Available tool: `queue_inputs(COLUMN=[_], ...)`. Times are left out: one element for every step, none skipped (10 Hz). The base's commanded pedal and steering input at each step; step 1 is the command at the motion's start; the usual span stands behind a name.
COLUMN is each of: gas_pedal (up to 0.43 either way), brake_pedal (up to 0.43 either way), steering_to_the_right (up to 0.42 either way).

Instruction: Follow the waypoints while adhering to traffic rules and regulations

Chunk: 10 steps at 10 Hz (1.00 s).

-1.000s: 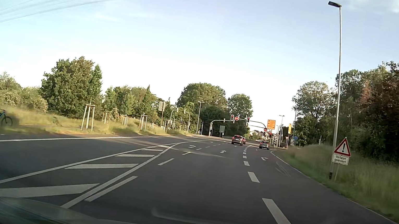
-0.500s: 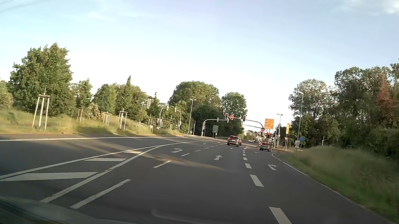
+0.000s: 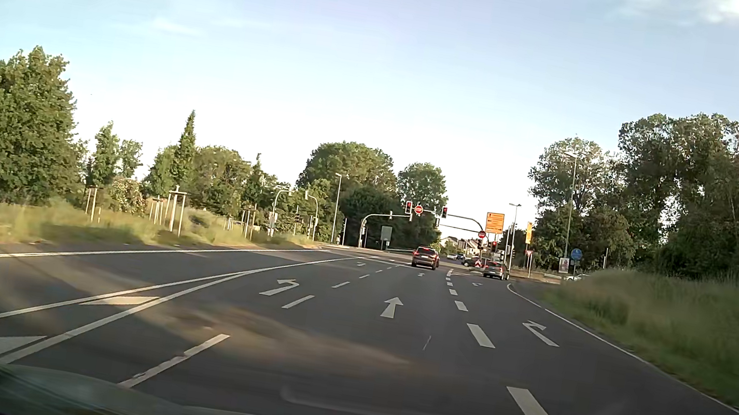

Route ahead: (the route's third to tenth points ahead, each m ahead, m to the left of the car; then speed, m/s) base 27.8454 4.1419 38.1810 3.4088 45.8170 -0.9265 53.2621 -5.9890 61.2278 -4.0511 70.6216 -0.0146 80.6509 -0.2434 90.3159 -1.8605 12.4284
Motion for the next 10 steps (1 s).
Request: queue_inputs(gas_pedal=[0.0,0.0,0.0,0.0,0.0,0.0,0.0,0.0,0.0,0.0], brake_pedal=[0.226,0.232,0.244,0.25,0.256,0.262,0.262,0.268,0.268,0.274], steering_to_the_right=[0.017,0.016,0.015,0.011,0.008,0.008,0.008,0.008,0.007,0.007])
